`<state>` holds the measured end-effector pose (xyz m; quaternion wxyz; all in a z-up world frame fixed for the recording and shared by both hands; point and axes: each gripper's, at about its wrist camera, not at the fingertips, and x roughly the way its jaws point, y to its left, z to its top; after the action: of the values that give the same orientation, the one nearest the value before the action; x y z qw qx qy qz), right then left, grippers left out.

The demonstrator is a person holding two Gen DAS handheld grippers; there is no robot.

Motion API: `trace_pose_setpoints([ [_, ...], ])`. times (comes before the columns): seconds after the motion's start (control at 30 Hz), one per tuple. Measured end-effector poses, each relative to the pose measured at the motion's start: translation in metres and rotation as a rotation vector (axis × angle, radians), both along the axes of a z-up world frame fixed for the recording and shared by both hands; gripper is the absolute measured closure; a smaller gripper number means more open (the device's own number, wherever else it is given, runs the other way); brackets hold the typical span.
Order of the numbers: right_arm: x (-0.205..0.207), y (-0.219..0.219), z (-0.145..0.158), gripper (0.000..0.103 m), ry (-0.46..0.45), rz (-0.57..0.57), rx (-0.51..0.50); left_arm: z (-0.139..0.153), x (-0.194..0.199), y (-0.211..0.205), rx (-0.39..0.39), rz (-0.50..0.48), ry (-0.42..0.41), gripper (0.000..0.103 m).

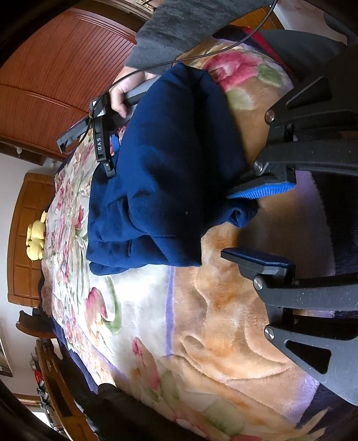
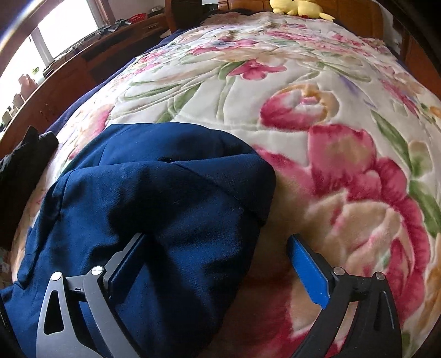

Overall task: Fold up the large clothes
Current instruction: 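Close both grippers on the jacket bundle's edge and lift it, then carry the jacket bundle with both grippers toward the bed's edge by the desk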

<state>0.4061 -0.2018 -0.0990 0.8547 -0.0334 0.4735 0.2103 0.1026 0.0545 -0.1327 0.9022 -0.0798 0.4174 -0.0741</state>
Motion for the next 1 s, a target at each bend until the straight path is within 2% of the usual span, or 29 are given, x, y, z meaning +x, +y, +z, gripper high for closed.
trace_pose_setpoints([
  [0.07,0.0,-0.003,-0.002,0.021,0.022,0.019,0.046,0.0,0.0,-0.001,0.006,-0.012,-0.003,0.067],
  [0.1,-0.001,-0.003,-0.001,0.039,0.036,0.042,0.088,0.0,0.0,-0.002,0.013,-0.017,-0.007,0.067],
  [0.13,-0.003,-0.003,0.001,0.05,0.041,0.061,0.115,0.0,0.0,-0.004,0.019,-0.022,-0.009,0.068],
  [0.17,-0.006,-0.001,0.003,0.056,0.033,0.074,0.11,0.0,0.0,-0.006,0.021,-0.04,-0.006,0.075],
  [0.2,-0.011,0.004,0.005,0.069,0.012,0.102,0.081,0.0,0.0,-0.008,0.006,-0.066,0.004,0.08],
  [0.3,-0.023,0.02,0.014,0.082,-0.064,0.129,-0.024,0.0,0.003,-0.009,0.023,-0.089,0.015,0.089],
  [0.4,-0.03,0.022,0.029,0.088,-0.131,0.104,-0.038,0.007,-0.001,-0.005,0.021,-0.085,-0.005,0.093],
  [0.67,-0.066,0.031,0.08,0.09,-0.273,0.118,-0.068,0.048,-0.016,0.008,0.05,-0.04,-0.136,0.095],
  [0.83,-0.091,0.046,0.102,0.091,-0.369,0.129,-0.095,0.078,-0.023,0.032,0.084,-0.021,-0.22,0.095],
  [1.0,-0.106,0.08,0.14,0.091,-0.462,0.148,-0.083,0.116,-0.034,0.068,0.141,0.012,-0.31,0.096],
])
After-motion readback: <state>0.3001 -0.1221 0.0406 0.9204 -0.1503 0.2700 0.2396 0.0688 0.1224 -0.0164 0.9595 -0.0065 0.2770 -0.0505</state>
